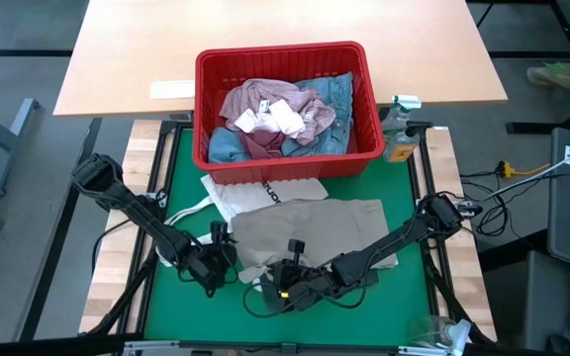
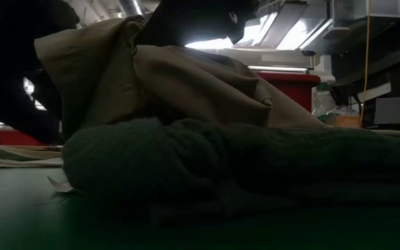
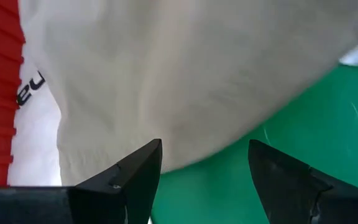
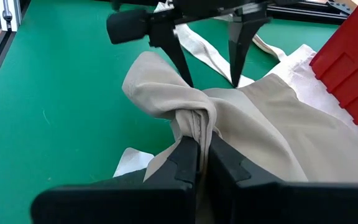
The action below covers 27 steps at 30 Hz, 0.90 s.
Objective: Fold laundry
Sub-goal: Fold the grey shorts
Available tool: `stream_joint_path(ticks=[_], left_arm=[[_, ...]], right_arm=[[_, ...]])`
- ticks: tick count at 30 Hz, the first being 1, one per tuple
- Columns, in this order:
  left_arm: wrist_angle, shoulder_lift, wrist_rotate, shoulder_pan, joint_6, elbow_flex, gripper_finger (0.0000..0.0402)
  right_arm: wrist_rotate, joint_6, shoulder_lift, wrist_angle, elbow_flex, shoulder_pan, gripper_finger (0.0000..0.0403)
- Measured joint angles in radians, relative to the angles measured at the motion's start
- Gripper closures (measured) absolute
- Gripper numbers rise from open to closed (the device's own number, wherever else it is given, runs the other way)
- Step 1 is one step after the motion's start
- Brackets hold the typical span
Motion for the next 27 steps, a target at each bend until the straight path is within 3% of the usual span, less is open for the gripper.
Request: stream_joint_path(ticks=[8, 15, 27], left_arm=[[0.154, 0.000, -0.089, 0.002, 0.003, -0.074, 0.0170], [0.254, 0.000, -0.083, 0.032, 0.059, -0.108, 0.0170], [0.283, 0.000, -0.049, 0.056, 0.187, -0.115, 0.0170]], right_arm=[[0.000, 0.000, 0.000, 0.000, 0.000, 0.000, 0.0384], [0.000, 0.000, 0.000, 0.001, 0.000, 0.000, 0.0384], [0.000, 0.000, 0.000, 0.001, 0.000, 0.000, 0.0384]])
